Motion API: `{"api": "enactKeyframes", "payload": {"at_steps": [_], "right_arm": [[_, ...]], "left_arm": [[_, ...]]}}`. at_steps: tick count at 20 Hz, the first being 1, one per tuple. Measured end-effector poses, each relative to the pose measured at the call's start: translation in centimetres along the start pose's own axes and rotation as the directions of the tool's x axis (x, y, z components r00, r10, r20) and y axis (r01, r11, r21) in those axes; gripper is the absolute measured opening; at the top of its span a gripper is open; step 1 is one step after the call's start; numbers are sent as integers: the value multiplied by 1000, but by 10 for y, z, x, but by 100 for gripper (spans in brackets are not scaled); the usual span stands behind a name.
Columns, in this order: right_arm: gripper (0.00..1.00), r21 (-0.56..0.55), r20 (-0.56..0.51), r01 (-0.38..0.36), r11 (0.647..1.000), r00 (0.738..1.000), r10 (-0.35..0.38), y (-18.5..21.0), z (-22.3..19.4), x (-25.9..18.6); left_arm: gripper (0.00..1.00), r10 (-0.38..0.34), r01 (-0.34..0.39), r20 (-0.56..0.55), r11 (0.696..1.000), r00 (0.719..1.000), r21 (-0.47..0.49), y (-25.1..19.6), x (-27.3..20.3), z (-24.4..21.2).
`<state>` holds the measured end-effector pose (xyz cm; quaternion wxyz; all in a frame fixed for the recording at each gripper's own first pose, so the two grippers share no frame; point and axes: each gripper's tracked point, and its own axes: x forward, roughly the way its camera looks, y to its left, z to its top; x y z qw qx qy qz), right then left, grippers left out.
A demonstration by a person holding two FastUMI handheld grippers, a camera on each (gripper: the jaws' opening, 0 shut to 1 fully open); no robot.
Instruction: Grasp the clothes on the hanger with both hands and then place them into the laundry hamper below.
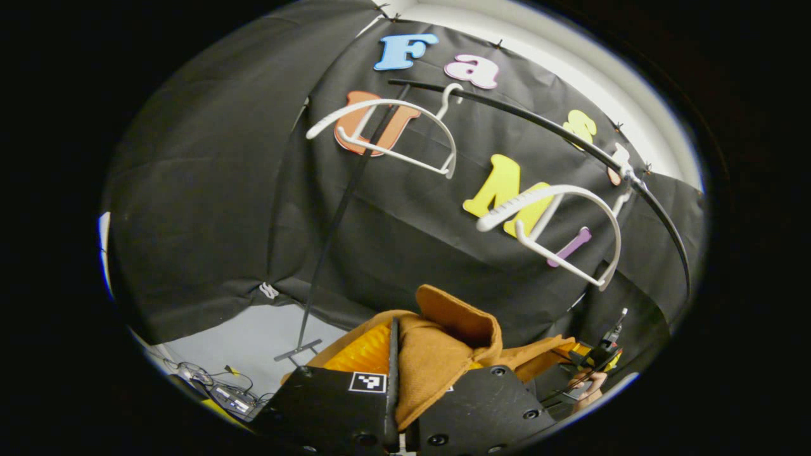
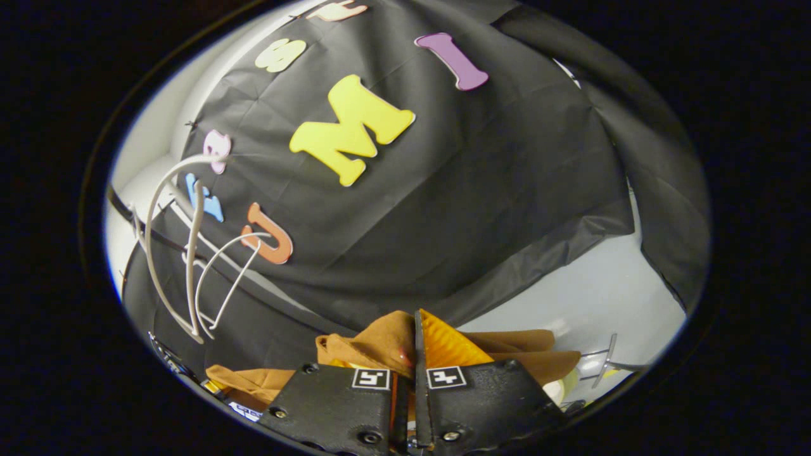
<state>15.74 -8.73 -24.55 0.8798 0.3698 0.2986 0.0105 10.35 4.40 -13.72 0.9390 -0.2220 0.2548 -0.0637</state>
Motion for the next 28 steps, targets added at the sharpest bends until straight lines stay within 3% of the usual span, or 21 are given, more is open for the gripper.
{"api": "enactKeyframes", "payload": {"at_steps": [7, 14, 20, 21, 28], "right_arm": [[8, -89, -134, -123, 988, 985, 110, 54, -66, -21], [7, -169, -199, -239, 956, 959, 204, 112, -97, -56], [7, -211, -209, -269, 940, 952, 226, 134, -119, -84], [2, -211, -208, -269, 940, 952, 226, 135, -122, -87], [6, -219, -187, -283, 934, 951, 245, 146, -128, -104]], "left_arm": [[9, -138, 141, -40, 988, 990, 62, -71, -11, -25], [9, -269, 274, -57, 952, 961, 134, -127, -23, -33], [9, -320, 330, -88, 931, 943, 156, -153, -38, -47], [9, -322, 334, -95, 929, 942, 157, -154, -38, -49], [9, -311, 325, -112, 935, 944, 142, -150, -38, -56]]}}
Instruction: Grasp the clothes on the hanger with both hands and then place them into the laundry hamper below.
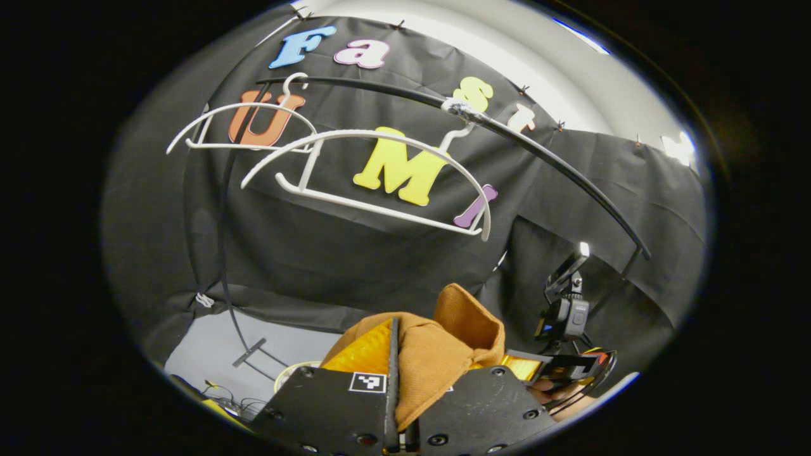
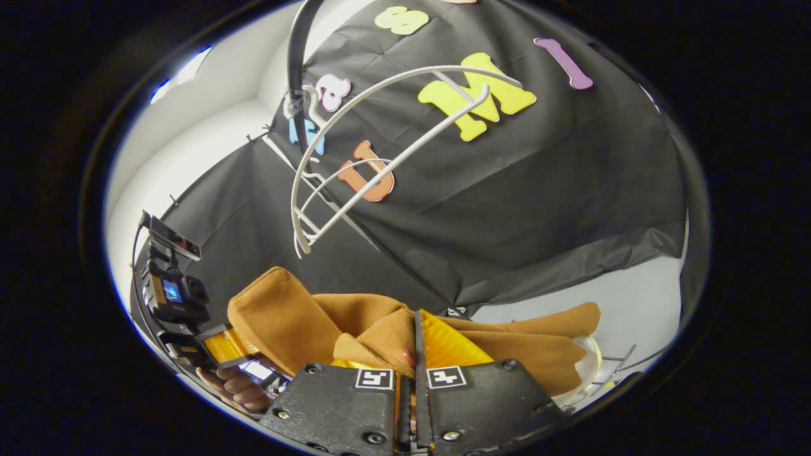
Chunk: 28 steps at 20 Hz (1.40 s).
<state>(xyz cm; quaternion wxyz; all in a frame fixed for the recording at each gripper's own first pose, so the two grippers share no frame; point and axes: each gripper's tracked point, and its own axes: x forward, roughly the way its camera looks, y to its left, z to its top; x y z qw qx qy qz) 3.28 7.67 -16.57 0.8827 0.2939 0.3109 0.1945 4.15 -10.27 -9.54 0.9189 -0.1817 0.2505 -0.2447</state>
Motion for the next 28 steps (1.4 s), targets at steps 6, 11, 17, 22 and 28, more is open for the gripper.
{"api": "enactKeyframes", "payload": {"at_steps": [6, 11, 17, 22, 28], "right_arm": [[2, 7, -42, 62, 998, 997, -61, -29, -20, 16], [2, 18, -89, 124, 992, 988, -122, -62, -35, 27], [6, 18, -158, 220, 975, 964, -214, -102, -57, 46], [2, 10, -239, 315, 949, 922, -304, -146, -81, 53], [7, 36, -323, 409, 912, 868, -377, -192, -105, 61]], "left_arm": [[9, -1, -5, -82, 997, 997, -79, 11, 14, -36], [9, 37, -53, -146, 992, 989, -111, 29, 24, -63], [9, 67, -101, -225, 985, 972, -143, 49, 38, -98], [9, 90, -139, -302, 980, 949, -146, 60, 59, -132], [9, 117, -183, -393, 974, 912, -136, 70, 74, -162]]}}
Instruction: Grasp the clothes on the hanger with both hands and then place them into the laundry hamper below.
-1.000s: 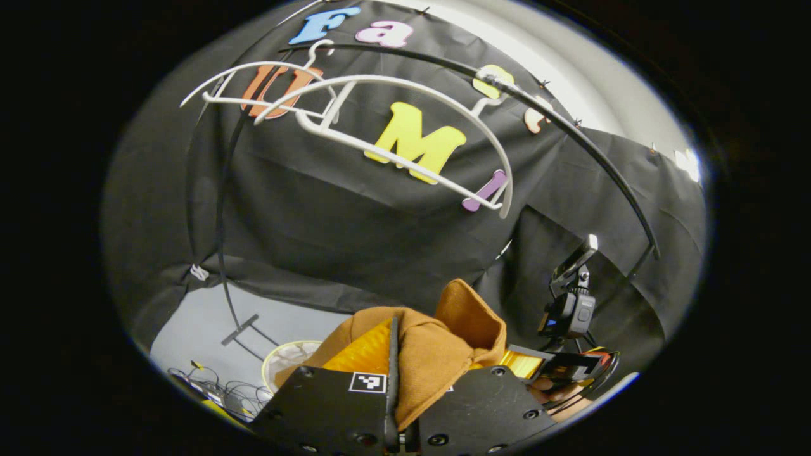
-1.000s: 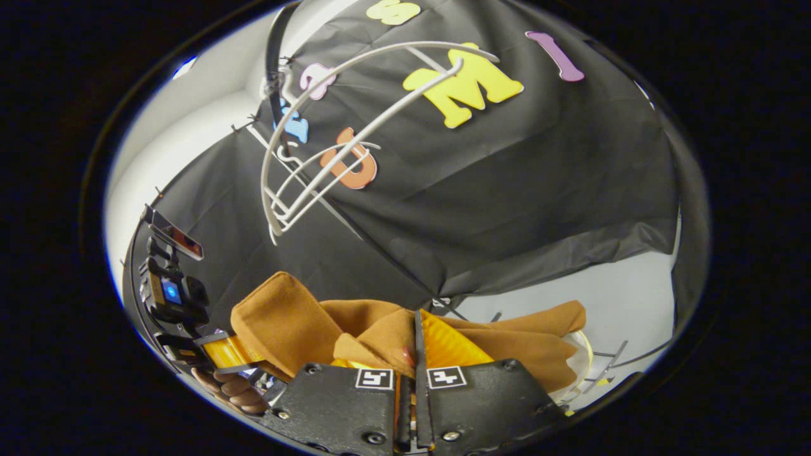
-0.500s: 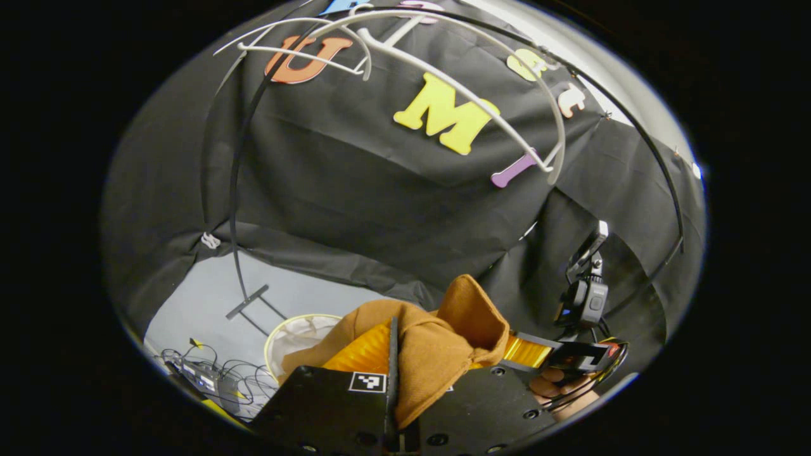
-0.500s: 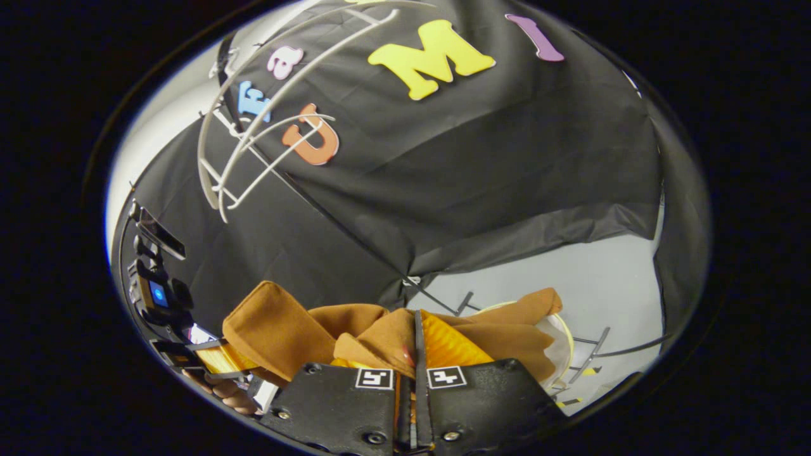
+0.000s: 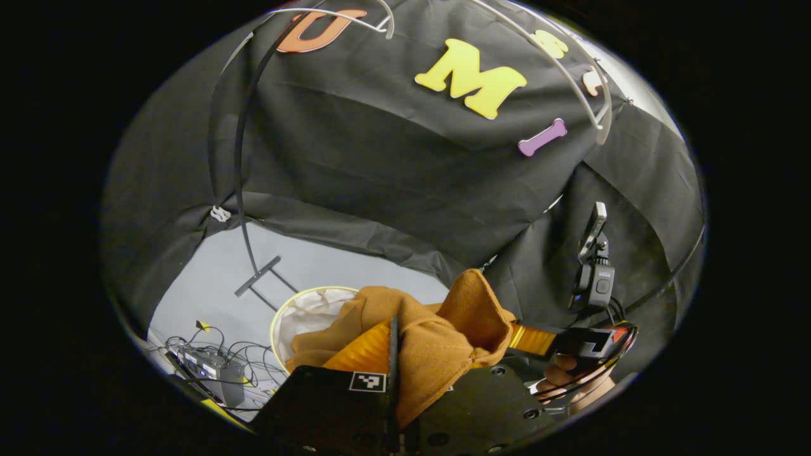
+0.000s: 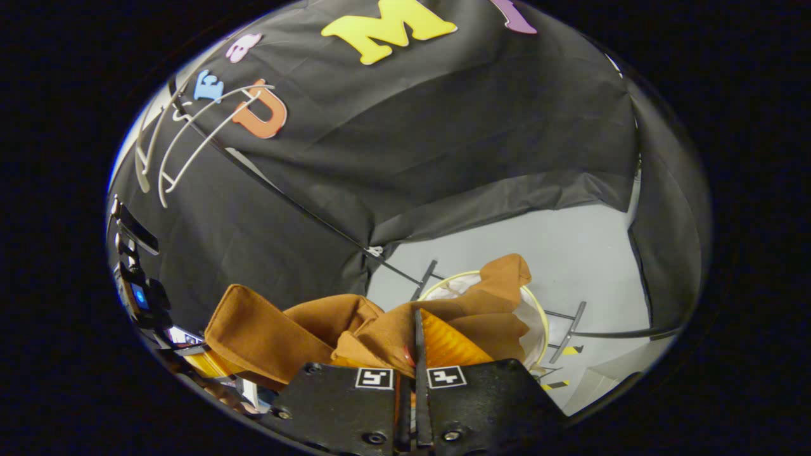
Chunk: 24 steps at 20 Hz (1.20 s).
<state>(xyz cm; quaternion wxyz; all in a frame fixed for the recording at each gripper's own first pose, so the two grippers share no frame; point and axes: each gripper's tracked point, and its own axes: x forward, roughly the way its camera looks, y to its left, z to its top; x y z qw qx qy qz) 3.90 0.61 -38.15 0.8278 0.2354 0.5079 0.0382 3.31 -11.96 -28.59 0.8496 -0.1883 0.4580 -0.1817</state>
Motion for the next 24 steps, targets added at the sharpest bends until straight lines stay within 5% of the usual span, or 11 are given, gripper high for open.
{"api": "enactKeyframes", "payload": {"at_steps": [9, 16, 18, 23, 24], "right_arm": [[6, -3, -120, 124, 992, 985, -123, -38, -26, 40], [12, -71, -242, 289, 955, 924, -298, -78, -47, 63], [25, -79, -247, 293, 953, 920, -304, -80, -50, 59], [43, -91, -213, 328, 940, 916, -340, -103, -52, 36], [48, -83, -207, 331, 940, 917, -341, -106, -56, 34]], "left_arm": [[10, 82, -82, -152, 997, 985, 3, 25, 36, -36], [11, 210, -199, -306, 978, 929, 67, 53, 64, -80], [22, 187, -182, -377, 982, 907, 49, 49, 66, -98], [87, 219, -213, -397, 975, 891, 58, 61, 57, -110], [80, 225, -221, -400, 974, 889, 57, 65, 55, -114]]}}
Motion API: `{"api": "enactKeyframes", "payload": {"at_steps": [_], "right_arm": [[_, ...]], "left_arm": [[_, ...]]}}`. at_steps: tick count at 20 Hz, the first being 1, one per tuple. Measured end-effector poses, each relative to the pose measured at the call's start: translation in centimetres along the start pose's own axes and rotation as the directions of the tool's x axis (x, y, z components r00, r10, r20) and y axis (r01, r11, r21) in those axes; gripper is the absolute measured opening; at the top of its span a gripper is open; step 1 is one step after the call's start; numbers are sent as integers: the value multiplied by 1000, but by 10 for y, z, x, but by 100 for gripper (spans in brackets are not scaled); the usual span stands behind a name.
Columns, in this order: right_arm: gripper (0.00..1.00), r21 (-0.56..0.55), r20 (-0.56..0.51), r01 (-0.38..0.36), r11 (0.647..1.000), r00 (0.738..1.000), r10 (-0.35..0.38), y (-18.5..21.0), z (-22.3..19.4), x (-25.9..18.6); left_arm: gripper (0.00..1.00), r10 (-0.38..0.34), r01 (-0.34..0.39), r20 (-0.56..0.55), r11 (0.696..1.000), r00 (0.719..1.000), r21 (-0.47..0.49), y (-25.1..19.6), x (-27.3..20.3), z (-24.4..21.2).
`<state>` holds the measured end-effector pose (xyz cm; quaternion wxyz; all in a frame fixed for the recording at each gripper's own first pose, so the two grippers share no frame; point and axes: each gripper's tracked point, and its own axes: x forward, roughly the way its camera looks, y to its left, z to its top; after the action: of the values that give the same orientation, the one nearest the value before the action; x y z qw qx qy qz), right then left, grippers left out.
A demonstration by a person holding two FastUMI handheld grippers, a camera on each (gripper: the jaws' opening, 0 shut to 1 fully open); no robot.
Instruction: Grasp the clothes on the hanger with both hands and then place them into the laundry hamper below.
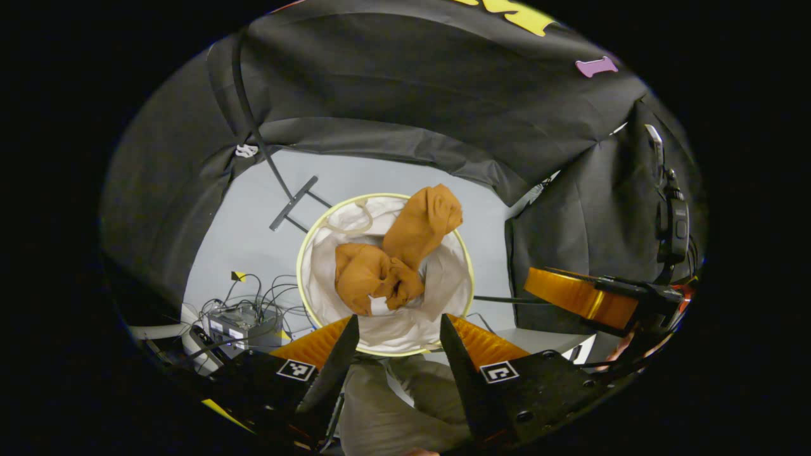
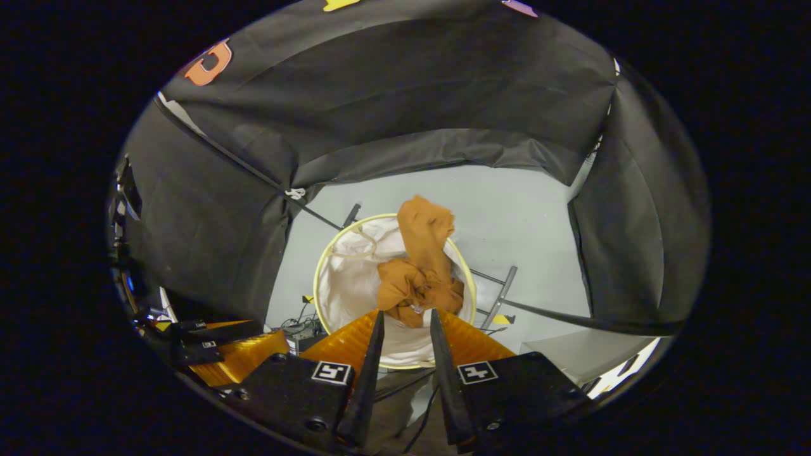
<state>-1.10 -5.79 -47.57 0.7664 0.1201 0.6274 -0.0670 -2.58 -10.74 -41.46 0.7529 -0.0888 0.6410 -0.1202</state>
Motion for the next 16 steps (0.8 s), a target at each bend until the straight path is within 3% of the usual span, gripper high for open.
{"api": "enactKeyframes", "payload": {"at_steps": [1, 2, 3, 4, 5, 7, 8, 9, 10, 11, 16], "right_arm": [[51, 11, 5, 4, 1000, 1000, -4, -5, -2, -1], [50, 19, 14, 6, 1000, 1000, -6, -10, -4, -4], [51, 25, 27, 9, 1000, 1000, -9, -13, -4, -7], [54, 24, 47, 13, 1000, 999, -14, -16, -4, -11], [54, 18, 71, 20, 1000, 997, -22, -17, 0, -17], [55, -1, 128, 29, 1000, 991, -29, -14, 7, -33], [58, -12, 160, 32, 999, 987, -30, -11, 10, -44], [57, -24, 193, 32, 999, 981, -26, -5, 15, -54], [71, -34, 224, 33, 999, 974, -25, -1, 17, -64], [76, -44, 255, 34, 998, 967, -21, 3, 22, -74], [77, -95, 429, 37, 995, 903, 8, 28, 46, -144]], "left_arm": [[82, 7, -7, -1, 1000, 1000, -4, 3, -1, -4], [92, 11, -11, 3, 1000, 1000, -5, 5, -3, -5], [83, 13, -13, 9, 1000, 1000, -3, 7, -4, -4], [85, 20, -20, 18, 1000, 1000, 1, 10, -5, -3], [100, 31, -31, 26, 999, 999, 8, 10, -13, -2], [94, 50, -52, 51, 998, 997, 29, 12, -24, 1], [100, 52, -55, 67, 997, 996, 44, 12, -29, 3], [95, 56, -61, 85, 996, 995, 62, 12, -36, 6], [95, 64, -73, 106, 994, 992, 85, 13, -43, 7], [97, 74, -88, 128, 990, 989, 107, 15, -53, 12], [100, 73, -139, 338, 975, 938, 175, 1, -114, 51]]}}
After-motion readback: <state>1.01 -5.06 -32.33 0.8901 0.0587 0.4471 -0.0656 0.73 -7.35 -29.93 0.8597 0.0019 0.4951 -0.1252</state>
